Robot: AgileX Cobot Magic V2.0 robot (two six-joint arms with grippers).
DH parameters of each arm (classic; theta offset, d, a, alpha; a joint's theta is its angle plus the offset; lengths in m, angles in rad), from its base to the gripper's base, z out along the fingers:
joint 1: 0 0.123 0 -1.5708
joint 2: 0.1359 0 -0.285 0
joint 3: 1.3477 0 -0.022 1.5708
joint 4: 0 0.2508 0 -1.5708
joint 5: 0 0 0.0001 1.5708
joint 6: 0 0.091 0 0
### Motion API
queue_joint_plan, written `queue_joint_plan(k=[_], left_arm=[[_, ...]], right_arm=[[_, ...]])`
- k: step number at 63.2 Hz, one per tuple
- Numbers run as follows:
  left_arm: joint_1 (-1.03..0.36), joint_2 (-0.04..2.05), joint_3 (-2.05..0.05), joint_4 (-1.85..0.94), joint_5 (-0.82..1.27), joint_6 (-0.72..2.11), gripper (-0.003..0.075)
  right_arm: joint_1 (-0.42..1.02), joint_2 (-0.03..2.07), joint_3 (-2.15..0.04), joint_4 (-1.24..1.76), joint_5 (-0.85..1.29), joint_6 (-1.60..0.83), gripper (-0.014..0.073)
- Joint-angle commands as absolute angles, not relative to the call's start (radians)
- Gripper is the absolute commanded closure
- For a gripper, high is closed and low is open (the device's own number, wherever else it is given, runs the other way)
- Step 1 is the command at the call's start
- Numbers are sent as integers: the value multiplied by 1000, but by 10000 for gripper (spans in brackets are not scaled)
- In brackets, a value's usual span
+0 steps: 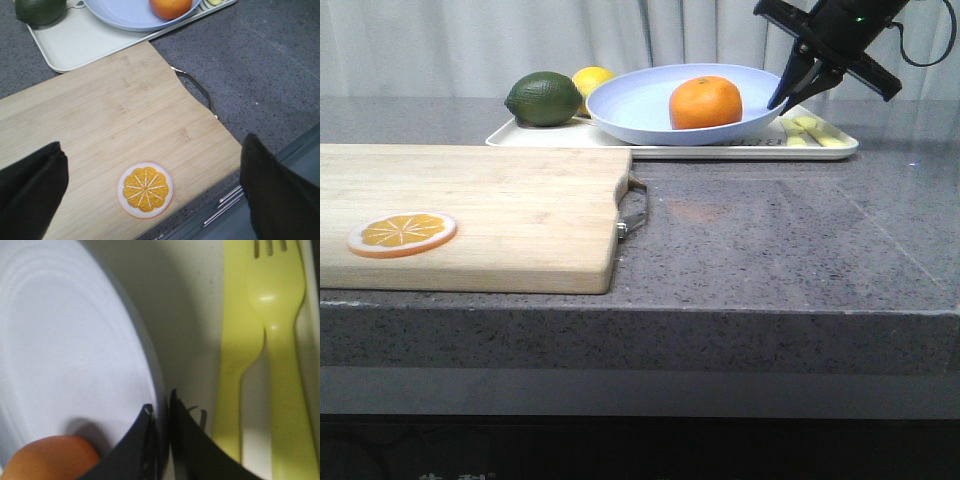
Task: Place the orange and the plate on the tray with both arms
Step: 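Slide the plate with the right gripper onto the white tray, then open the right gripper and withdraw it from the plate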
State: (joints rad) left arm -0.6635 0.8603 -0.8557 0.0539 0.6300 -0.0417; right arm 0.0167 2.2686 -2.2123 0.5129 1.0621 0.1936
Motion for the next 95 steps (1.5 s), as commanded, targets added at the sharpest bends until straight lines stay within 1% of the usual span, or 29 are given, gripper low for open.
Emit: queue_joint_plan(k=[1,3,5,8,12,29,39,46,52,63,65,76,88,95], left_arm=[[-661,844,-883,48,576,-49,47],[-661,842,-883,48,584,-49,47],[-661,842,-883,48,592,-49,47],[-661,842,-883,48,611,-49,47],[-661,842,-883,48,628,-49,47],[-661,820,-883,44,645,-49,47],[-661,792,-883,44,643,-49,47],[-661,773,-883,49,640,-49,47],[-661,767,-883,55,644,-49,47],[-661,767,-883,85,644,-49,47],[-661,767,-883,96,644,-49,47],[-661,767,-883,132,644,-49,47],[-661,767,-883,132,644,-49,47],[-661,767,-883,132,644,-49,47]], right_arm=[[15,2196,-2250,558,1009,194,325],[15,2196,-2250,558,1001,194,251],[15,2194,-2250,558,993,194,200],[15,2190,-2250,558,985,192,152],[14,2180,-2250,557,981,173,116],[24,2067,-2248,490,1032,0,118],[37,1985,-2242,336,1146,-10,118],[62,1925,-2192,253,1213,-10,118],[94,1846,-2101,199,1184,-10,118],[142,1649,-1854,153,1040,-18,118],[142,1598,-1776,153,999,-24,118],[142,1381,-1506,152,919,-44,118],[142,1135,-1246,137,843,-46,118],[142,997,-1122,96,840,-46,118]])
